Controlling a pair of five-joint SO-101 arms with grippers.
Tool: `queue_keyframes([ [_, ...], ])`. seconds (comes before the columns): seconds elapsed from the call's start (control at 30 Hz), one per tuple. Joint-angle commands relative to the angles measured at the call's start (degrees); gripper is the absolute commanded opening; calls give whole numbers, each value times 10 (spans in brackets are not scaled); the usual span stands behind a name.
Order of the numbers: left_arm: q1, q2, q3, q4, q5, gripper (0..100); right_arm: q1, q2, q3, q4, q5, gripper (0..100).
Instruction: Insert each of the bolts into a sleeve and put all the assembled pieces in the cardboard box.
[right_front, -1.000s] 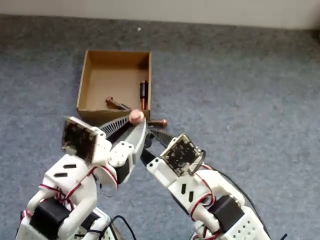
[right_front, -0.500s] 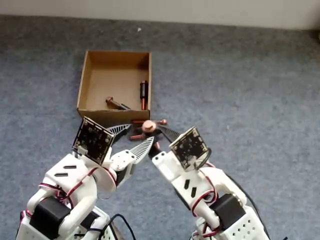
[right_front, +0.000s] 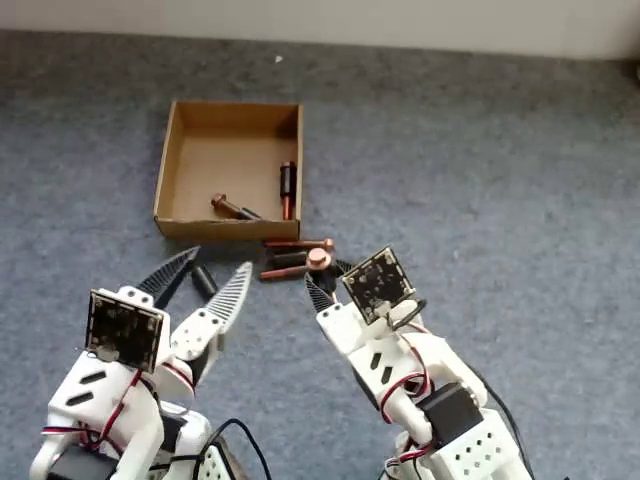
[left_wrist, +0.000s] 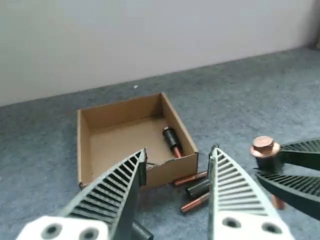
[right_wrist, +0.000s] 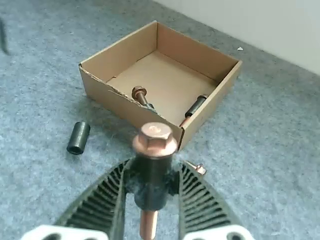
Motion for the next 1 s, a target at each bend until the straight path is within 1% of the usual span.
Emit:
queue_keyframes([
  [0.0, -70, -16, 63, -1, -22, 220, 7, 45, -27, -12, -6, 5],
  [0.13, -134, -15, 123, -3, -20, 220, 7, 160, -93, -62, -6, 5],
  [0.3, -189, -15, 196, -32, -19, 219, 6, 327, -193, -129, -6, 5],
  [0.37, -207, -15, 233, -54, -19, 194, 6, 390, -233, -158, -6, 5],
  [0.43, -219, -15, 270, -85, -19, 149, 6, 452, -272, -191, -4, 5],
  [0.5, -224, -15, 300, -117, -19, 100, 6, 512, -305, -232, -4, 5],
  [0.6, -225, -14, 313, -140, -21, 62, 6, 595, -346, -313, -4, 5],
  [0.83, -222, -14, 317, -143, -21, 59, 16, 787, -427, -492, -4, 5],
  [0.9, -222, -14, 317, -142, -21, 59, 20, 844, -459, -516, -4, 5],
  [0.97, -222, -14, 317, -142, -21, 59, 27, 897, -496, -518, -5, 5],
])
